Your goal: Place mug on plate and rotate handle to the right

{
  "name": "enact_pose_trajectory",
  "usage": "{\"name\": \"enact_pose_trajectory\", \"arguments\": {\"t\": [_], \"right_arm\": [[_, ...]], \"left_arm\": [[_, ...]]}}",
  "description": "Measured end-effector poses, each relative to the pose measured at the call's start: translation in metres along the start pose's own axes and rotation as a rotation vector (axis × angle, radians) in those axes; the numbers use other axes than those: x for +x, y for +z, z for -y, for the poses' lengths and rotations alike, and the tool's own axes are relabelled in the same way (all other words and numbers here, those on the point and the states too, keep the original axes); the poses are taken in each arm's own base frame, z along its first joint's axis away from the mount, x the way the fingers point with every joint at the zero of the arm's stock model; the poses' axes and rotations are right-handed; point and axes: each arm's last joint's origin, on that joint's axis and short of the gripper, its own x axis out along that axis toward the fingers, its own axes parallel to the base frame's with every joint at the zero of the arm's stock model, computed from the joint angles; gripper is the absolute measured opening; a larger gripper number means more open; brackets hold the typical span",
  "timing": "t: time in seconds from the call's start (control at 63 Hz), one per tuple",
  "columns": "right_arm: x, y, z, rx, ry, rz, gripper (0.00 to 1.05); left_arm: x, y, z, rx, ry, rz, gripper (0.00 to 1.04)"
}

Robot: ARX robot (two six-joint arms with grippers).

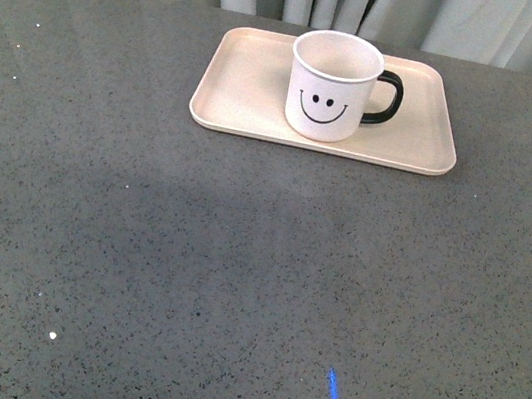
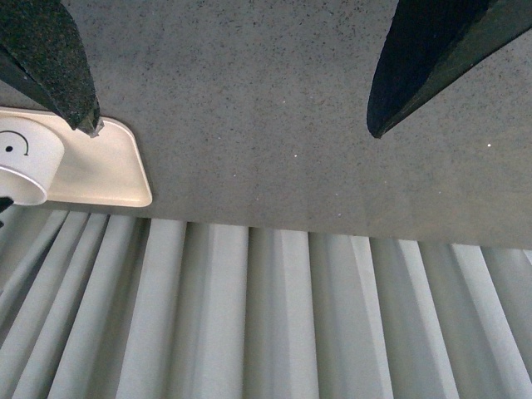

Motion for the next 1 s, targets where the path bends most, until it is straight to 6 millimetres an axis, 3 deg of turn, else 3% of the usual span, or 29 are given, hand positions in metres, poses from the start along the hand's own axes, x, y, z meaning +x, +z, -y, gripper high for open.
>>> {"name": "enact_pose_trajectory", "arguments": {"t": [0.064,0.175,0.286,0.334,0.413,0.477,0.651,0.842,1.001], "right_arm": [[-0.025,0.007,-0.005,0.001,0.008,0.097,0.96],[-0.048,0.010,-0.012,0.003,-0.001,0.142,0.96],[-0.050,0.011,-0.014,0.013,-0.008,0.145,0.95],[-0.045,0.006,-0.015,0.052,-0.245,0.186,0.88],[-0.046,-0.017,-0.024,0.209,-0.561,0.342,0.74],[-0.057,-0.037,-0.038,0.288,-0.669,0.469,0.64],[-0.101,-0.082,-0.081,0.340,-0.714,0.668,0.34],[-0.114,-0.137,-0.120,0.375,-0.692,0.615,0.01],[-0.133,-0.163,-0.140,0.371,-0.675,0.622,0.02]], "left_arm": [[0.000,0.000,0.000,0.000,0.000,0.000,0.95],[0.000,0.000,0.000,0.000,0.000,0.000,0.95],[0.000,0.000,0.000,0.000,0.000,0.000,0.95],[0.000,0.000,0.000,0.000,0.000,0.000,0.95],[0.000,0.000,0.000,0.000,0.000,0.000,0.95],[0.000,0.000,0.000,0.000,0.000,0.000,0.95],[0.000,0.000,0.000,0.000,0.000,0.000,0.95],[0.000,0.000,0.000,0.000,0.000,0.000,0.95],[0.000,0.000,0.000,0.000,0.000,0.000,0.95]]}}
